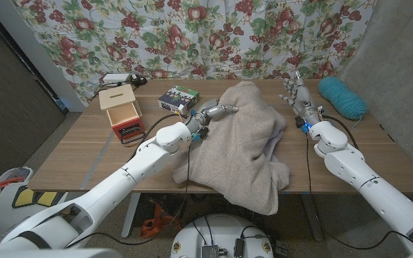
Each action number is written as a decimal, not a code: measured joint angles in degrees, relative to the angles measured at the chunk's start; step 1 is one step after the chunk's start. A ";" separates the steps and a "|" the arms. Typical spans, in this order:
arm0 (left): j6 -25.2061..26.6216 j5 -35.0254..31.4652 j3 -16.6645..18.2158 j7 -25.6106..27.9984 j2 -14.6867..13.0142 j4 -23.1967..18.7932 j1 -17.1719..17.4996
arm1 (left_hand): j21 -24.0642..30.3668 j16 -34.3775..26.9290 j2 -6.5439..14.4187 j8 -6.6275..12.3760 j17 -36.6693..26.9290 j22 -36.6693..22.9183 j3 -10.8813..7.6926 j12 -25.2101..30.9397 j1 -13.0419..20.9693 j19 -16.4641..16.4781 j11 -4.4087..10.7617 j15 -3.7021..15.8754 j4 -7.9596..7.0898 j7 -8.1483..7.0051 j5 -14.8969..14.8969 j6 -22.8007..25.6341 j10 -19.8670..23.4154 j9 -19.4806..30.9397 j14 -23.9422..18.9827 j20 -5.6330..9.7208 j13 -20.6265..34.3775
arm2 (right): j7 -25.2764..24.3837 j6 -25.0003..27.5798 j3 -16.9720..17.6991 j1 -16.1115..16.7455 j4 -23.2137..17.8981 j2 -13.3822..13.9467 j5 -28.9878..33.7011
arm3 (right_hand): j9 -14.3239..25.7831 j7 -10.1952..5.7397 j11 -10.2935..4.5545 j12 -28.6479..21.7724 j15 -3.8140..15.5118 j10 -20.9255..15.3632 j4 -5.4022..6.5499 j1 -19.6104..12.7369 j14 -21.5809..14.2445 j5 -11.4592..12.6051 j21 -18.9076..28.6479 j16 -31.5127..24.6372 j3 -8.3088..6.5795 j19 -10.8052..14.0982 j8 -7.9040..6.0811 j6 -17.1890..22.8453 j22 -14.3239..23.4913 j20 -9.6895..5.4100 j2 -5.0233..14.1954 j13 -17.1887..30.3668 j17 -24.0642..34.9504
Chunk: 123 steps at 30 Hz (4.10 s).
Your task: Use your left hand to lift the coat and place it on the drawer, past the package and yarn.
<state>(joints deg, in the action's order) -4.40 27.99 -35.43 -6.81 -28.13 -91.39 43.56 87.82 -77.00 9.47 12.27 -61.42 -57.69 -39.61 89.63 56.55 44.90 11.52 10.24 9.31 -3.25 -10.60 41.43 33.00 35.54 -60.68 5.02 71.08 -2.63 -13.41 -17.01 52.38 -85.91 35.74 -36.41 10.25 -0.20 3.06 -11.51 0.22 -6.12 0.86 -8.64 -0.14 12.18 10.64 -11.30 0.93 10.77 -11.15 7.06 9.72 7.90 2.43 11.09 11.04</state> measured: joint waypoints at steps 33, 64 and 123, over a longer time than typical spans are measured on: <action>-8.01 8.17 2.86 -6.59 2.04 0.68 1.82 | 0.24 0.00 -0.21 -0.21 -0.54 -0.78 -0.39 0.00 -0.23 0.51 -0.19 -0.01 0.08 0.30 0.00 0.30 0.00 0.02 0.01 0.10 0.00 | -0.82 2.39 -0.26 -0.09 -0.95 0.90 0.00 | 0.00 0.00 0.00 0.00 0.00 0.00 0.00 0.00 0.00 0.00 0.00 0.00 0.00 0.00 0.00 0.00 0.00 0.00 0.00 0.00 0.00; -8.59 10.18 5.92 -5.38 -1.16 -6.50 3.81 | 0.24 0.00 0.09 -0.43 -0.80 -0.12 -0.38 0.00 -0.52 0.50 -0.42 0.15 0.09 0.40 -0.01 0.84 0.21 -0.53 0.16 0.10 0.00 | 0.01 3.13 -0.19 0.43 -0.98 1.50 -0.73 | 0.00 0.00 0.00 0.00 0.00 0.00 -0.10 -0.15 0.00 0.00 0.00 0.00 0.10 0.00 0.00 0.00 0.00 0.00 0.16 0.00 0.00; -7.66 12.85 15.61 3.69 -9.66 -22.36 13.91 | 0.24 0.29 -0.08 -0.43 -0.90 0.19 -0.37 0.00 -0.66 0.50 -0.38 0.14 0.10 0.61 -0.01 1.04 0.38 -0.77 0.17 0.10 0.00 | 4.13 4.83 -2.98 -4.39 5.13 -0.34 -1.13 | 0.00 0.00 0.00 0.00 0.00 0.00 -0.16 -0.15 0.00 0.00 0.00 0.00 0.16 0.00 0.00 0.00 0.00 0.00 0.15 0.00 0.00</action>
<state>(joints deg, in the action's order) -12.06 40.84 -19.82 -3.11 -37.79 -113.75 57.47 88.06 -76.70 9.40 11.84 -62.32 -57.51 -39.98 89.63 55.89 45.40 11.14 10.38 9.40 -2.65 -10.61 42.47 33.38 34.77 -60.52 5.12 71.08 1.50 -8.58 -19.99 47.99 -80.78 35.39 -37.54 10.25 -0.20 3.06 -11.51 0.22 -6.12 0.70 -8.80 -0.14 12.18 10.64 -11.30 1.09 10.77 -11.15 7.06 9.72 7.90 2.58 11.09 11.04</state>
